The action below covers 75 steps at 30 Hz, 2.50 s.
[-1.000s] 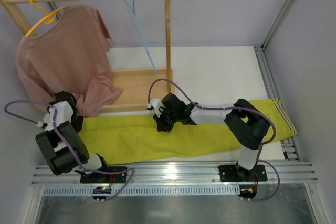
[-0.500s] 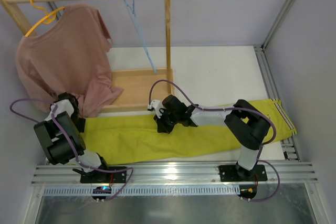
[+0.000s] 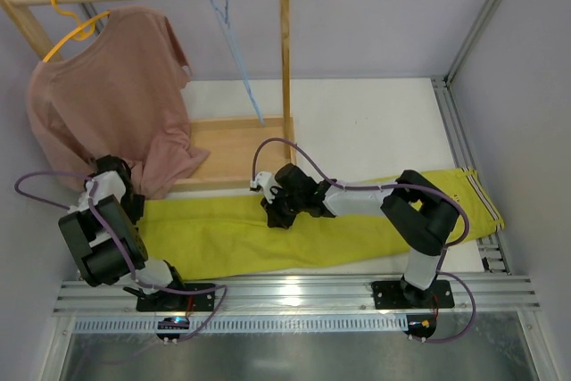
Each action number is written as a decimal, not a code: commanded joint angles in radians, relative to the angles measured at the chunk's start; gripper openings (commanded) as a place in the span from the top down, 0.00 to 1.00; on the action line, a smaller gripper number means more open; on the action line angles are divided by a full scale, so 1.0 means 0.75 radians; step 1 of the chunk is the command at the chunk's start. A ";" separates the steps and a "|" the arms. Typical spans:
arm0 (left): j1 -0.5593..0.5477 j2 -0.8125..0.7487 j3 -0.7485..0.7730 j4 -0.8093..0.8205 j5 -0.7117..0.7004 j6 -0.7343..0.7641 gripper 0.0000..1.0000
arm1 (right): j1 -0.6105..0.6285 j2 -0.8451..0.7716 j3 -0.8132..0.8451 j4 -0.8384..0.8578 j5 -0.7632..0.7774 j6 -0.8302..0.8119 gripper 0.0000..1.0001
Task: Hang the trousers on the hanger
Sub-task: Fold the trousers
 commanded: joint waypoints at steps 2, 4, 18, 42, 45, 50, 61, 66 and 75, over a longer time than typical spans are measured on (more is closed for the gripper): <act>0.009 0.039 -0.010 0.039 -0.011 -0.014 0.32 | 0.026 -0.044 0.018 -0.018 0.011 -0.012 0.96; 0.009 0.082 -0.002 0.020 -0.031 -0.014 0.34 | 0.026 -0.046 0.020 -0.024 0.019 -0.014 0.96; 0.007 -0.028 0.072 -0.057 -0.021 0.057 1.00 | 0.026 -0.087 0.026 -0.041 0.093 0.013 0.96; 0.007 -0.145 0.084 -0.150 -0.013 0.098 0.92 | 0.058 -0.159 -0.013 -0.002 0.159 0.135 0.96; 0.009 -0.139 0.066 -0.127 -0.007 0.104 0.82 | 0.060 -0.163 -0.023 -0.002 0.163 0.131 0.96; 0.009 -0.164 0.023 -0.076 0.016 0.108 0.68 | 0.058 -0.165 -0.023 -0.006 0.167 0.121 0.96; 0.071 -0.111 0.033 -0.017 -0.040 0.133 0.52 | 0.061 -0.151 -0.009 -0.008 0.155 0.119 0.96; 0.101 -0.035 0.021 0.032 -0.029 0.139 0.51 | 0.061 -0.140 -0.013 -0.004 0.159 0.115 0.96; 0.110 0.065 0.045 0.082 0.058 0.129 0.48 | 0.063 -0.081 0.024 -0.012 0.144 0.109 0.96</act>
